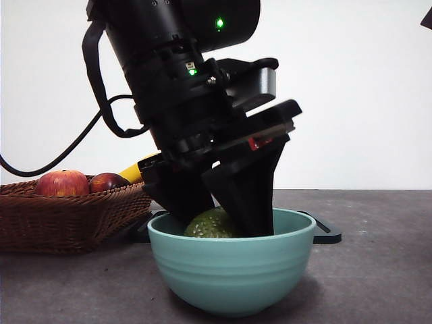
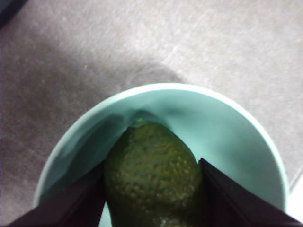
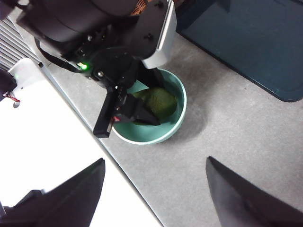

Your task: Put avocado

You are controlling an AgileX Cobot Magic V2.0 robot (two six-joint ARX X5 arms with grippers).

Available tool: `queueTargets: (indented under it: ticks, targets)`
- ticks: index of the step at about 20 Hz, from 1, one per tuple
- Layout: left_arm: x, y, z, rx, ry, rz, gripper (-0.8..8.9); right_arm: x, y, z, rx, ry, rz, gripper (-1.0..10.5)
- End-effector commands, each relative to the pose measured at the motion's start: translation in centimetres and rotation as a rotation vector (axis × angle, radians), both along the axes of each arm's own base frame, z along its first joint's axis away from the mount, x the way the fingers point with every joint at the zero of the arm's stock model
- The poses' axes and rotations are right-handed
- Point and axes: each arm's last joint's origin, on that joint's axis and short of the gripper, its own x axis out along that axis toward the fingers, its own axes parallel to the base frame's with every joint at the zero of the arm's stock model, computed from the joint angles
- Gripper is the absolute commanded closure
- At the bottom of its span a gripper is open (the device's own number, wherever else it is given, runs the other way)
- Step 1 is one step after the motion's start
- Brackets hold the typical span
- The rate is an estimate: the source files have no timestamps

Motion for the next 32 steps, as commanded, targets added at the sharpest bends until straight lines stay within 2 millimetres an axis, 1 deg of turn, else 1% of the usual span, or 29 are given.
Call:
queueTargets:
  ticks: [1,5,7,9,13,17,20,22,25,27,29,32]
  targets:
    - [-0.2,-0.8,-0.1,-0.005,-0.014,-0.029,4.67,0.1,0.1,0.5,0.012,-0.009,-0.005,6.1]
    - [-0.3,-0.8,0.0,-0.010,-0.003,-0.007,4.69,0.1,0.1,0.5,0.012,-0.009,-0.005,6.1]
    - [-0.3,-0.7,0.6,-0.024,-0.012,-0.007,4.70,0.1,0.1,0.5,0.012,-0.009,-0.005,6.1]
    - [-0.5,-0.4,1.9,-0.063,-0.026,0.013,4.70,0.1,0.1,0.5,0.012,-0.009,-0.005,6.1]
    - [-0.7,1.4,5.9,-0.173,-0.100,0.046,4.70,0.1,0.1,0.5,0.012,-0.009,-0.005,6.1]
    - [-0.5,4.9,10.4,-0.298,-0.191,0.131,4.70,0.1,0.1,0.5,0.010,-0.010,-0.007,6.1]
    - [-0.2,8.7,13.4,-0.373,-0.275,0.228,4.71,0.3,0.2,0.4,0.008,-0.005,-0.007,6.1]
    - [-0.1,11.4,14.8,-0.385,-0.312,0.307,4.71,0.4,0.3,0.4,0.007,-0.002,-0.008,6.1]
    - [-0.5,15.1,15.6,-0.357,-0.331,0.396,4.72,0.8,0.5,0.3,0.005,0.002,-0.008,6.1]
    - [-1.2,17.0,15.8,-0.353,-0.313,0.422,4.72,1.4,0.8,0.1,0.004,0.004,-0.008,6.1]
    - [-2.2,18.2,15.3,-0.358,-0.281,0.418,4.72,2.1,1.1,-0.1,0.003,0.010,-0.010,6.1]
    - [-3.9,19.0,13.2,-0.385,-0.191,0.373,4.72,3.3,1.8,-0.7,-0.009,0.033,-0.010,6.1]
